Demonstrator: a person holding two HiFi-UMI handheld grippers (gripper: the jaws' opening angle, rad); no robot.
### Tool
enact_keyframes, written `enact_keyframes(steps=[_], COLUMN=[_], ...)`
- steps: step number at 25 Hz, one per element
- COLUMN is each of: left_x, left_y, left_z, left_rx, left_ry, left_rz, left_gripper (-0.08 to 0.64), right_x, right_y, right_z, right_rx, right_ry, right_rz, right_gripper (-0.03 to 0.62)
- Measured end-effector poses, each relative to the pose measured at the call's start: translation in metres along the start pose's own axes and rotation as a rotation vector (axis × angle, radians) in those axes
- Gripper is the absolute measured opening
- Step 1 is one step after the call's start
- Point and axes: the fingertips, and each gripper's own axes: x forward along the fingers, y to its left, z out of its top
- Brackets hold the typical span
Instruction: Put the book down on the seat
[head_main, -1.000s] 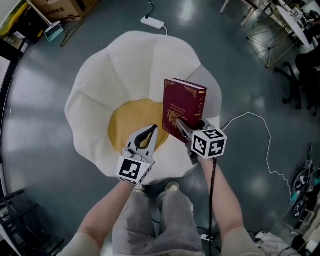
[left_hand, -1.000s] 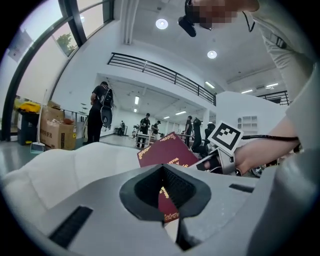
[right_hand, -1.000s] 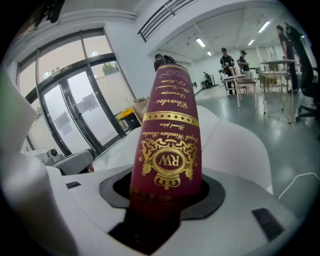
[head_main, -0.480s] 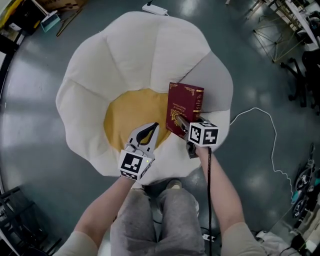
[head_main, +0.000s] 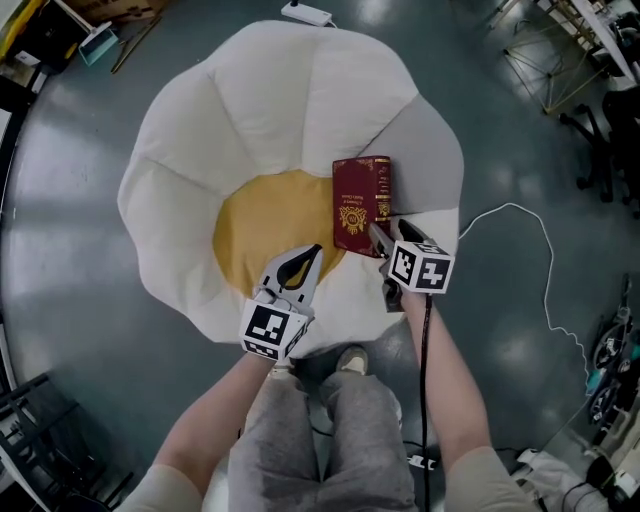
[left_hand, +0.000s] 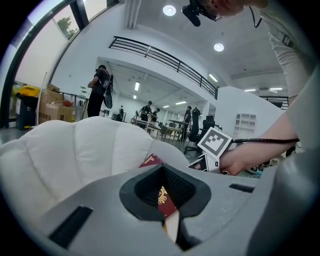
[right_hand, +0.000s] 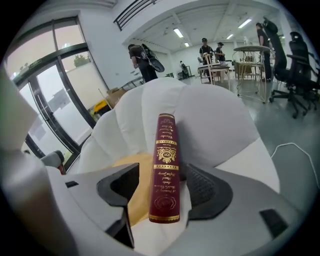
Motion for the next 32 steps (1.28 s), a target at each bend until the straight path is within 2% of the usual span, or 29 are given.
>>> enact_keyframes(steps=[4, 8, 12, 16, 19, 24, 27, 30, 32], left_x=[-0.01, -0.03, -0.056, -0.081, -0.1, -0.135, -0.158, -0.175, -0.187], left_y=[-0.008, -0.014, -0.018, -0.03, -0.038, -0.068, -0.085, -0.096, -0.104], left_z=[0.031, 0.074, 0.118, 0.164, 0.203, 0.26, 0.294, 0.328, 0.352], left_rx=[-0.001, 0.001, 0.003, 0.006, 0.018, 0.051, 0.069, 0.023, 0.004], left_ry=[-0.003, -0.013, -0.029, -0.04, -0.056, -0.075, -0.094, -0.11, -0.124], left_rz=[0.001, 0.008, 0.024, 0.034, 0.041, 0.013, 0.016, 0.02, 0.016], left_gripper=[0.003, 0.005, 0.005, 0.004, 0.003, 0.004, 0.003, 0.004, 0.005], right_x=[-0.036, -0.081, -0.129, -0.191, -0.239, -0.316, -0.361, -0.407, -0.439], right_y=[0.014, 0.03, 0.056, 0.085, 0.114, 0.148, 0.164, 0.18, 0.194], right_z=[0.017, 0.045, 0.076, 0.106, 0.134, 0.168, 0.186, 0.208, 0.224], right_rx=[-0.03, -0.048, -0.076, -0.104, -0.124, -0.119, -0.115, -0.154, -0.201], right_ry=[-0.015, -0.061, -0.102, -0.138, -0.193, -0.264, -0.308, -0.357, -0.393], right_rz=[0.001, -0.021, -0.003, 0.009, 0.028, 0.054, 0.072, 0.089, 0.1], right_gripper=[0.273, 0.273, 0.273, 0.27, 0.244, 0.236, 0.21, 0.141, 0.126])
